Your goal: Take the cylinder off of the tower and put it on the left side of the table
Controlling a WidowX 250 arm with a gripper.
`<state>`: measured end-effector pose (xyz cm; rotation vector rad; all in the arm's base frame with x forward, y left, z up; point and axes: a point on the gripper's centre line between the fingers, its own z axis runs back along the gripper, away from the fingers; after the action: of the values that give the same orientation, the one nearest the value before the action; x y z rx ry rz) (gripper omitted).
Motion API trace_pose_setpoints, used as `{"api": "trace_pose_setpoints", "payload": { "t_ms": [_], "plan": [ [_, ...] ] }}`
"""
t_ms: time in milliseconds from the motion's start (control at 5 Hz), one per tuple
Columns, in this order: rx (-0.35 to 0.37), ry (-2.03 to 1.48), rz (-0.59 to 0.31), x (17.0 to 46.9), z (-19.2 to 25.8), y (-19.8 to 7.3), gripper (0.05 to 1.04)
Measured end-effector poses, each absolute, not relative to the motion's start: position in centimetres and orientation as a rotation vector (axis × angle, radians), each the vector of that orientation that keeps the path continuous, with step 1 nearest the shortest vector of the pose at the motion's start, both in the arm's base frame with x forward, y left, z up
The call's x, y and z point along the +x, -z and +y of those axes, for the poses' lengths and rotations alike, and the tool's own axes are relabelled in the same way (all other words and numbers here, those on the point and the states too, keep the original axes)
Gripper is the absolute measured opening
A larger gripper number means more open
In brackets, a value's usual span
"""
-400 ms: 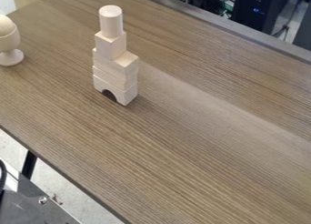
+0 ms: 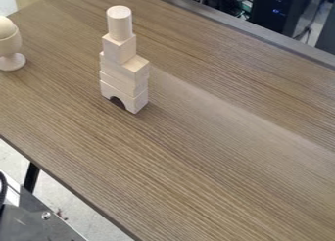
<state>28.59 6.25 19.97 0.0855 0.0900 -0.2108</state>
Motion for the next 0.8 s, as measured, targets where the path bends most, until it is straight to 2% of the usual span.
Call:
{"api": "trace_pose_setpoints", "payload": {
  "t_ms": [600, 800],
  "plan": [
    [0.085, 0.143, 0.088, 28.9, 7.7, -19.6, 0.999],
    [0.097, 0.139, 0.119, 28.3, 8.2, -18.6, 0.999]
  ]
}}
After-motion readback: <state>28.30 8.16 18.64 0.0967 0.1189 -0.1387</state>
